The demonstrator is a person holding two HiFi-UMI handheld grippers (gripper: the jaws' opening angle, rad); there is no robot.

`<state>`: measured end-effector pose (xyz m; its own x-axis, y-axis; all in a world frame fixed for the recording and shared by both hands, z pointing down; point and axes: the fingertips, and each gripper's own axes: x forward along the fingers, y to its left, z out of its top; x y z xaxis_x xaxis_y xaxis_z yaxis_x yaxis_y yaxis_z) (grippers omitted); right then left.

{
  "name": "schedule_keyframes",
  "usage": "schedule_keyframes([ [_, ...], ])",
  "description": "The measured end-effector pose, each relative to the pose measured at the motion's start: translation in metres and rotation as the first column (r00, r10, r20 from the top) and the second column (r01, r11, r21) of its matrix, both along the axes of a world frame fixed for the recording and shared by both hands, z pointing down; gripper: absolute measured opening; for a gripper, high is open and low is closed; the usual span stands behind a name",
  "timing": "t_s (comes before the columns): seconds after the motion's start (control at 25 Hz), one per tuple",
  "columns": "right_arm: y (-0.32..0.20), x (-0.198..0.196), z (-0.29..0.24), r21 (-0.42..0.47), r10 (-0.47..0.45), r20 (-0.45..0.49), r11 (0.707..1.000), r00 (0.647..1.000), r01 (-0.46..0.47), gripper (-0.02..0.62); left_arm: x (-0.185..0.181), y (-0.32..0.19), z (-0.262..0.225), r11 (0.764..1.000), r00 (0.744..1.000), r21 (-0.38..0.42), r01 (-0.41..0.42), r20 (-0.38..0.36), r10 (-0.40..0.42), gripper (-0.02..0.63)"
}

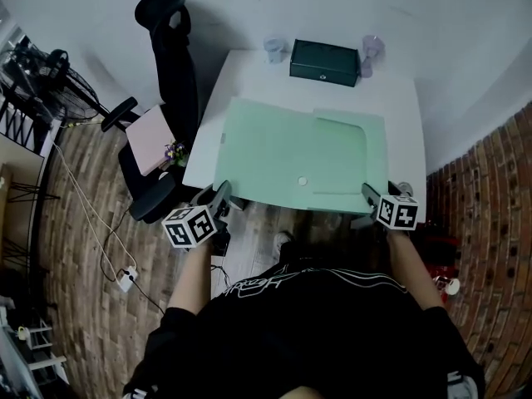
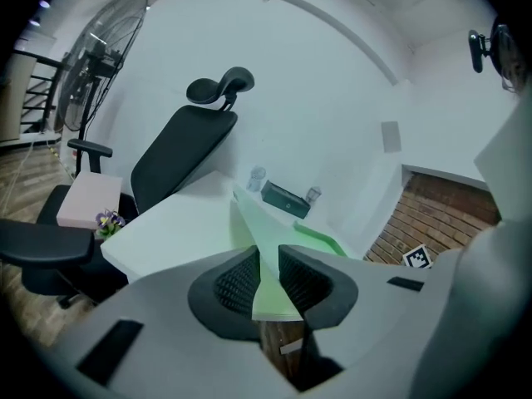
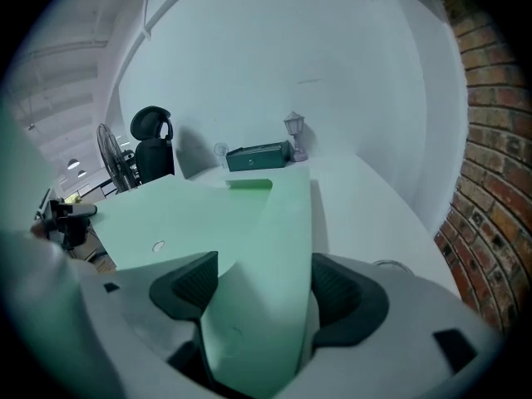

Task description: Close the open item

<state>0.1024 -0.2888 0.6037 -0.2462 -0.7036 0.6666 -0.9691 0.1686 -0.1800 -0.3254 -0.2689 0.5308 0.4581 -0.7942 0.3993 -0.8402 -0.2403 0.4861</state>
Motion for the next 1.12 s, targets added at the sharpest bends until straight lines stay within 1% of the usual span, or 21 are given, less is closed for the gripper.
schedule_keyframes([
  [0.12,0.000,0.000,-0.008,0.006,-0.002,0.036,1.000,0.999,0.002,0.373,0.011,0.000,-0.017,0.999,0.999,0.033,-0.034,0.005,0.034,0.089],
  [0.24,0.001,0.000,-0.015,0.009,0.003,0.119,1.000,0.993,-0.004,0.376,0.022,0.002,-0.036,0.996,0.998,0.067,-0.063,0.002,0.063,0.086],
  [0.36,0.002,0.003,-0.024,0.018,0.006,0.178,1.000,0.984,-0.010,0.344,0.035,0.004,-0.057,0.991,0.996,0.102,-0.091,-0.006,0.093,0.086],
  [0.44,0.005,0.008,-0.031,0.030,0.000,0.184,1.000,0.983,-0.005,0.312,0.048,0.006,-0.068,0.986,0.993,0.117,-0.117,-0.001,0.118,0.086],
  [0.56,0.013,0.016,-0.040,0.045,-0.017,0.176,0.999,0.984,0.009,0.300,0.068,0.011,-0.083,0.979,0.988,0.133,-0.152,0.013,0.152,0.086],
  [0.68,0.024,0.022,-0.039,0.048,-0.038,0.194,0.998,0.980,0.029,0.255,0.085,0.016,-0.094,0.973,0.984,0.146,-0.178,0.041,0.174,0.086],
  [0.76,0.032,0.021,-0.040,0.052,-0.064,0.216,0.997,0.974,0.054,0.196,0.095,0.019,-0.100,0.971,0.982,0.151,-0.185,0.067,0.177,0.084],
  [0.84,0.039,0.022,-0.043,0.062,-0.091,0.227,0.995,0.970,0.079,0.163,0.106,0.020,-0.105,0.971,0.980,0.155,-0.185,0.098,0.171,0.081],
  [0.92,0.045,0.024,-0.052,0.082,-0.117,0.249,0.992,0.961,0.099,0.110,0.119,0.022,-0.110,0.969,0.975,0.158,-0.192,0.147,0.169,0.081],
  [0.96,0.048,0.027,-0.057,0.094,-0.129,0.261,0.990,0.957,0.108,0.084,0.126,0.024,-0.113,0.967,0.968,0.158,-0.201,0.184,0.171,0.081],
  [1.04,0.054,0.034,-0.067,0.120,-0.152,0.280,0.985,0.948,0.123,0.010,0.141,0.026,-0.118,0.962,0.947,0.155,-0.225,0.269,0.178,0.080],
  [1.12,0.061,0.042,-0.075,0.136,-0.171,0.299,0.981,0.939,0.136,0.003,0.159,0.028,-0.123,0.957,0.926,0.150,-0.248,0.327,0.188,0.080],
])
